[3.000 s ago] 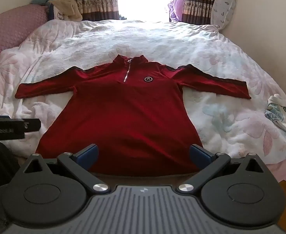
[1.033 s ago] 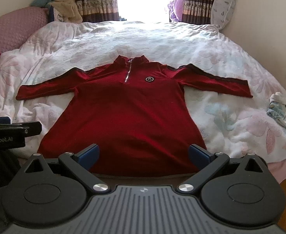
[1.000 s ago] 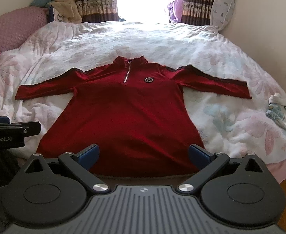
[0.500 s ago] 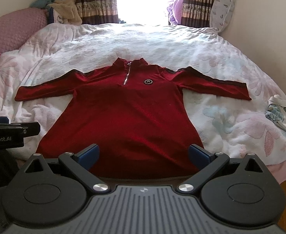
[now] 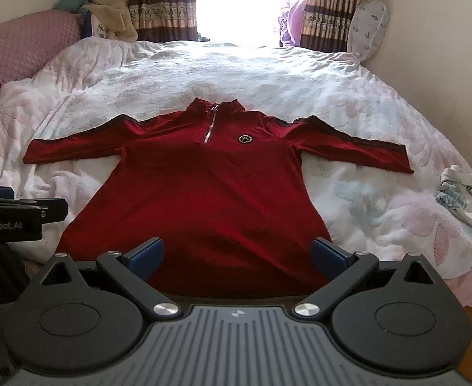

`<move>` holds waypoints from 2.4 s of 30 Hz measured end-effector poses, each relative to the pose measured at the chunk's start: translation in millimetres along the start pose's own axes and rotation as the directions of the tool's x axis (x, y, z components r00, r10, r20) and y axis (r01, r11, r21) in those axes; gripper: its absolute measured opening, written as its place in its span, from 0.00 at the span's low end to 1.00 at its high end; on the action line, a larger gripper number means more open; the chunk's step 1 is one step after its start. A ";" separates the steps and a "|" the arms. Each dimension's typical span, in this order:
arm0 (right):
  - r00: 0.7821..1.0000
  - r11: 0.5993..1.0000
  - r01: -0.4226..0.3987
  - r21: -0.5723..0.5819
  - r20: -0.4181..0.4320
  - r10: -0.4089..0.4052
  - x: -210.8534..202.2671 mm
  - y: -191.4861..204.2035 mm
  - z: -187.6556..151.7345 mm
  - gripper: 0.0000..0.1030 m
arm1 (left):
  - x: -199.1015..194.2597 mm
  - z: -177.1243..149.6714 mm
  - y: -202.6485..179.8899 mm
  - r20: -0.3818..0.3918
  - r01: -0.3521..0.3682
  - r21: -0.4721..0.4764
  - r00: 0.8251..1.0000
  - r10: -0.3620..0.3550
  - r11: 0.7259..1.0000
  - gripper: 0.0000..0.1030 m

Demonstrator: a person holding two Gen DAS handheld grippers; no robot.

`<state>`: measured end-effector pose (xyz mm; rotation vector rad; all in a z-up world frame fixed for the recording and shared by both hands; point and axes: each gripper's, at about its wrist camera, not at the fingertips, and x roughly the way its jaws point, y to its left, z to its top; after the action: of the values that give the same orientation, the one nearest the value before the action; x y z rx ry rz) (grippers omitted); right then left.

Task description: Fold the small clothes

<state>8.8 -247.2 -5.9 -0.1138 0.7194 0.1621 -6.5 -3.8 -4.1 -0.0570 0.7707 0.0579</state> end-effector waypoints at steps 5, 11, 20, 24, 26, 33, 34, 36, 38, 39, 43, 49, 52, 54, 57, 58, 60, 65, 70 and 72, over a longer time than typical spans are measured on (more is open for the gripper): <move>1.000 1.000 0.010 -0.005 0.002 -0.010 0.2 0.1 -0.6 1.00 | 7.6 1.5 3.9 0.009 -0.006 -0.027 1.000 0.006 1.000 0.85; 0.997 0.999 -0.024 -0.029 0.076 0.026 17.3 -1.9 12.4 1.00 | 49.3 12.3 30.9 0.019 -0.056 -0.099 0.998 0.058 0.994 0.85; 0.991 0.993 -0.114 -0.041 0.073 0.116 102.5 12.7 59.3 1.00 | 144.4 40.2 137.3 -0.042 -0.286 -0.240 0.958 0.285 0.928 0.85; 0.984 0.982 -0.178 -0.063 -0.002 0.178 144.7 25.9 78.5 0.93 | 188.3 68.7 205.3 -0.058 -0.377 -0.287 0.925 0.377 0.881 0.85; 0.981 0.978 -0.193 -0.079 -0.049 0.190 168.8 30.2 87.0 0.83 | 213.5 85.1 250.3 -0.068 -0.425 -0.328 0.901 0.428 0.844 0.85; 0.988 0.983 -0.146 -0.114 -0.059 0.140 231.9 22.6 109.9 0.82 | 309.7 110.1 411.0 -0.150 -0.471 -0.573 0.865 0.479 0.671 0.85; 0.990 0.982 -0.135 -0.133 -0.062 0.127 239.8 21.7 112.2 0.82 | 315.0 102.6 420.9 -0.128 -0.468 -0.603 0.856 0.500 0.647 0.85; 0.992 0.979 -0.115 -0.168 -0.070 0.105 255.5 19.2 116.4 0.82 | 331.6 97.0 441.3 -0.162 -0.468 -0.638 0.858 0.488 0.612 0.84; 0.993 0.981 -0.109 -0.162 -0.065 0.100 268.0 14.7 121.3 0.82 | 343.8 104.8 449.1 -0.155 -0.453 -0.623 0.870 0.467 0.637 0.84; 0.991 0.980 -0.122 -0.157 -0.071 0.112 273.0 12.5 122.8 0.82 | 346.9 107.1 448.0 -0.131 -0.457 -0.605 0.865 0.485 0.652 0.85; 0.988 0.978 -0.147 -0.146 -0.076 0.137 292.1 6.0 128.3 0.82 | 376.9 112.8 460.3 -0.208 -0.479 -0.586 0.869 0.450 0.654 0.85; 0.988 0.979 -0.136 -0.148 -0.097 0.123 302.4 -1.3 123.6 0.82 | 388.9 105.0 460.7 -0.254 -0.532 -0.537 0.842 0.475 0.655 0.60; 0.987 0.978 -0.142 -0.150 -0.094 0.129 302.2 -1.9 123.8 0.82 | 381.1 108.6 457.6 -0.219 -0.495 -0.559 0.862 0.458 0.665 0.12; 0.986 0.976 -0.147 -0.158 -0.096 0.133 301.5 -1.1 124.1 0.82 | 371.3 112.4 451.7 -0.187 -0.508 -0.547 0.849 0.494 0.666 0.09; 0.987 0.975 -0.147 -0.166 -0.096 0.132 300.3 -0.3 123.6 0.82 | 356.8 119.8 440.0 -0.135 -0.515 -0.523 0.837 0.530 0.679 0.08; 0.987 0.975 -0.146 -0.169 -0.094 0.131 299.8 0.1 123.2 0.82 | 351.9 121.4 434.3 -0.124 -0.517 -0.511 0.835 0.536 0.687 0.07; 0.988 0.973 -0.140 -0.183 -0.093 0.125 299.5 0.5 123.8 0.82 | 343.5 126.8 419.9 -0.117 -0.543 -0.488 0.816 0.566 0.683 0.05; 0.994 0.981 -0.069 -0.182 -0.091 0.053 307.8 -7.4 131.9 0.82 | 328.6 166.2 354.6 0.016 -0.563 -0.320 0.801 0.599 0.762 0.05; 0.993 0.993 0.020 -0.117 -0.110 -0.033 323.6 -37.6 141.9 0.81 | 322.0 209.9 294.8 0.079 -0.429 -0.303 0.879 0.471 0.851 0.05; 0.992 0.996 0.039 -0.079 -0.117 -0.048 328.4 -54.1 144.9 0.81 | 322.1 225.9 258.4 0.107 -0.413 -0.260 0.886 0.451 0.873 0.05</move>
<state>355.6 -241.7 -112.9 -0.2134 0.8293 0.1421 362.0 280.3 -74.8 -0.0980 0.5946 0.5775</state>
